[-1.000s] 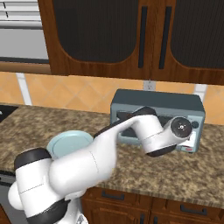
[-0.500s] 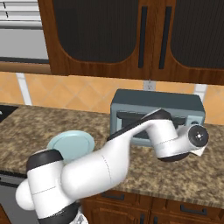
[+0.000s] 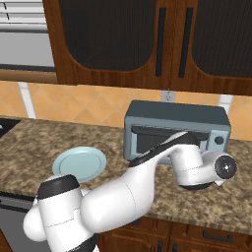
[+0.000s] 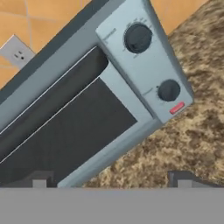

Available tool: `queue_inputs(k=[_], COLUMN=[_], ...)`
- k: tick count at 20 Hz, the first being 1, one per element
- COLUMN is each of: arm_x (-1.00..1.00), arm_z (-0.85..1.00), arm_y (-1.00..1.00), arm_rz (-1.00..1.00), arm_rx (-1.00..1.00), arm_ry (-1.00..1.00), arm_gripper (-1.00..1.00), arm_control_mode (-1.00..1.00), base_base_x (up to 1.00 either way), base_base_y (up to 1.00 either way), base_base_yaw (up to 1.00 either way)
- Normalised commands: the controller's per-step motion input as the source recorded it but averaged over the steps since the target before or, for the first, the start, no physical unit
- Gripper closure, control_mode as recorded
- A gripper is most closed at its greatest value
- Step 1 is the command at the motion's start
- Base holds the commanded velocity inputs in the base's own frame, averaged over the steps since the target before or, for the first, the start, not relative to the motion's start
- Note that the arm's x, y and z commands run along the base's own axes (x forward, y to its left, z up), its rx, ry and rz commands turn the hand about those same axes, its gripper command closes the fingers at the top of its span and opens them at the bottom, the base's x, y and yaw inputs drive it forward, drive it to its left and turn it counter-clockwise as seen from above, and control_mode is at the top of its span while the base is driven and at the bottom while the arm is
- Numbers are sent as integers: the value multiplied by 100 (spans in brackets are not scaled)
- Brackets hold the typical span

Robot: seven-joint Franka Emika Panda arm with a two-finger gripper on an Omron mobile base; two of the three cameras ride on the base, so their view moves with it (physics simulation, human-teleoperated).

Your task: Pick up the kebab skewer and baguette bread, and place them inside the toaster oven. Close the toaster oven door and start by setting the timer.

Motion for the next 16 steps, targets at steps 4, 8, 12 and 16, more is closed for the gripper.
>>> queue_inputs(k=[4,8,12,16], arm_x=[0,7,2,18], arm_z=[-18,0,0,0], arm_y=[-39,-50,-48,-7], arm_rz=[-16,-13,-2,-4], arm_rx=[30,19,16,6], arm_ry=[-14,-1,0,0], arm_gripper=[-100,-100,-100,-100], arm_control_mode=[-100,-100,-100,-100], base_base_x=[0,0,0,0], base_base_y=[0,0,0,0], base_base_yaw=[0,0,0,0])
